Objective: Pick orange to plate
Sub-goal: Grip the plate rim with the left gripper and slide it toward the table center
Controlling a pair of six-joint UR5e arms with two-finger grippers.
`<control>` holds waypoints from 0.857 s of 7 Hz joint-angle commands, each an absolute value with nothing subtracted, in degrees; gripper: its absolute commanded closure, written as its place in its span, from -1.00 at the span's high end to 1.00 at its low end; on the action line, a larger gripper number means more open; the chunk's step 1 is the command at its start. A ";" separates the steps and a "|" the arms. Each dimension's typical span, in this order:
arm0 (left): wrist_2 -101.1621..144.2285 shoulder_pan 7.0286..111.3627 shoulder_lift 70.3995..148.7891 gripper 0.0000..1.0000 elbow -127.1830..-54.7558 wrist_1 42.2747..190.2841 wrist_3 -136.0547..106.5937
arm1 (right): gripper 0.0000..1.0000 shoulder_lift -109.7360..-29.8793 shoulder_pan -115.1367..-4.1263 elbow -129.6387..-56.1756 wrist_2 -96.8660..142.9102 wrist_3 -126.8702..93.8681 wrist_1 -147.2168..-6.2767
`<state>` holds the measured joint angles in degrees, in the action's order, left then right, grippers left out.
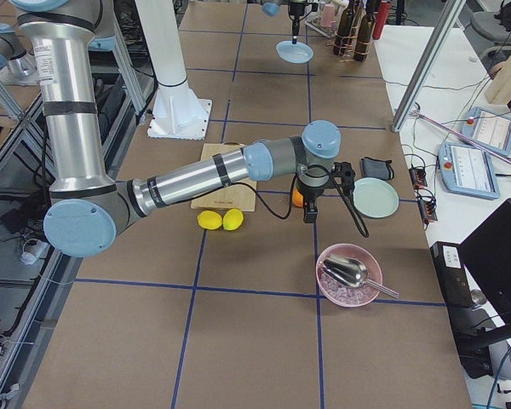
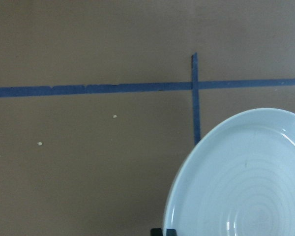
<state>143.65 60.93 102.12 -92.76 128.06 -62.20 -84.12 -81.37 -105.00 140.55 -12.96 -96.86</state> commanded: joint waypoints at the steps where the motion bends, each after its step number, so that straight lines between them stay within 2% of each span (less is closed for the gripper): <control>1: 133.41 49.56 112.80 -1.00 -92.73 127.88 -84.00 | 1.00 -81.75 -79.29 -105.03 140.45 -18.25 -96.86; 4: 121.06 37.65 117.68 -1.00 -91.94 127.71 -94.46 | 1.00 -81.56 -73.42 -104.59 137.74 -33.51 -86.26; 6: 114.03 33.59 123.02 -1.00 -85.20 127.71 -96.41 | 1.00 -81.47 -69.71 -104.59 135.98 -40.67 -81.58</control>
